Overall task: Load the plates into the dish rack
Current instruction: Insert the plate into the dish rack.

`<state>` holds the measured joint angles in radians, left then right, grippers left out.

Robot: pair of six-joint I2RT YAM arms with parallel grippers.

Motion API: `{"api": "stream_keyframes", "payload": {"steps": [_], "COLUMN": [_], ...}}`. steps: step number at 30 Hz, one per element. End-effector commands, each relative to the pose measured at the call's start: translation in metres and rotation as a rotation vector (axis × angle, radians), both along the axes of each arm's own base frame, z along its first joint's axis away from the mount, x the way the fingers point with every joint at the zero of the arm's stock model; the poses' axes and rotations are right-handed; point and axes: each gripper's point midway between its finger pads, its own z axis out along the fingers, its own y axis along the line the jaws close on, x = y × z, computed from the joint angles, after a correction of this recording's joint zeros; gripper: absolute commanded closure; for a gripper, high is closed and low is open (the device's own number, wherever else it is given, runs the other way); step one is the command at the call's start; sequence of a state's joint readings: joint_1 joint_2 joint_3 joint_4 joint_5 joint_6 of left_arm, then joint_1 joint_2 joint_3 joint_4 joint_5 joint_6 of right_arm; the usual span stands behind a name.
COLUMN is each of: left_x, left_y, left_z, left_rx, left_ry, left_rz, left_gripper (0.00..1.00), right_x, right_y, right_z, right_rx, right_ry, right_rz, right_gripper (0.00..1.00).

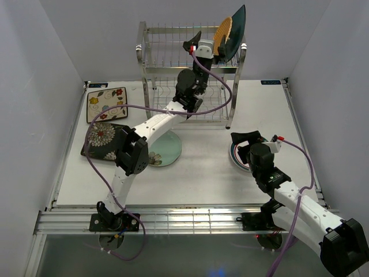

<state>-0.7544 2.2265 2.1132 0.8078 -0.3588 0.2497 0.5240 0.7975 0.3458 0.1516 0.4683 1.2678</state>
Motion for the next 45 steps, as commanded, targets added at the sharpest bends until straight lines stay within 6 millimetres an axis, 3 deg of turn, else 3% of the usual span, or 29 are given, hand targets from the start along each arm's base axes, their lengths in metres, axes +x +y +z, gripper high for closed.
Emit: {"api": "stream_keyframes", "payload": {"steps": [1,2,5,7,8,9,14,15,17,18,19,25,26,30,33,37,40,45], "left_x": [-0.04,-0.053,-0.074,-0.084,-0.083,-0.102,-0.142,-0.145,-0.167,-0.168,-0.177,-0.188,-0.19,-0.198,-0.2,-0.203,-0.197,-0.184], "left_y": [0.037,0.049,0.072,0.086,0.085,0.102,0.113,0.11,0.122,0.123,0.133,0.149,0.15,0.138,0.13,0.112,0.11,0.119], "left_z": [0.067,0.083,0.092,0.091,0.066,0.08,0.029,-0.003,-0.009,-0.041,-0.04,-0.112,-0.134,-0.192,-0.229,-0.261,-0.279,-0.276], "left_rx": [-0.037,-0.047,-0.015,0.008,0.059,0.058,0.216,0.268,0.277,0.31,0.28,0.319,0.344,0.569,0.647,0.775,0.836,0.908], "left_ry": [-0.078,-0.097,-0.096,-0.074,-0.028,-0.045,0.051,0.099,0.104,0.153,0.156,0.262,0.291,0.281,0.284,0.262,0.297,0.372], "left_rz": [0.001,0.004,0.034,0.058,0.057,0.058,-0.054,-0.08,-0.119,-0.128,-0.129,-0.128,-0.132,-0.184,-0.218,-0.29,-0.269,-0.133], "left_gripper": [0.07,0.05,0.02,0.02,0.02,0.02,0.02,0.02,0.02,0.02,0.02,0.02,0.02,0.02,0.05,0.05,0.02,0.02], "right_x": [0.006,0.007,0.008,0.009,0.01,0.009,0.009,0.008,0.007,0.005,0.004,-0.002,-0.003,-0.014,-0.015,-0.008,-0.004,-0.004], "right_y": [0.0,0.0,0.0,0.003,0.005,0.008,0.014,0.015,0.016,0.018,0.017,0.021,0.023,0.046,0.042,0.021,0.009,0.014], "right_z": [0.011,0.011,0.011,0.011,0.012,0.012,0.012,0.013,0.013,0.012,0.013,0.024,0.029,0.049,0.051,0.042,0.027,0.022], "right_rx": [0.009,0.005,-0.004,-0.017,-0.018,-0.014,-0.016,-0.014,-0.013,-0.012,-0.008,-0.072,-0.108,-0.224,-0.276,-0.344,-0.39,-0.427], "right_ry": [-0.04,-0.038,-0.039,-0.048,-0.055,-0.06,-0.077,-0.076,-0.072,-0.065,-0.069,-0.136,-0.168,-0.281,-0.277,-0.259,-0.213,-0.173], "right_rz": [-0.014,-0.015,-0.014,0.006,0.014,0.031,0.07,0.078,0.087,0.096,0.097,0.166,0.197,0.397,0.397,0.298,0.241,0.289], "right_gripper": [0.13,0.13,0.12,0.12,0.12,0.12,0.12,0.12,0.12,0.12,0.12,0.14,0.14,0.14,0.14,0.14,0.13,0.13]}}
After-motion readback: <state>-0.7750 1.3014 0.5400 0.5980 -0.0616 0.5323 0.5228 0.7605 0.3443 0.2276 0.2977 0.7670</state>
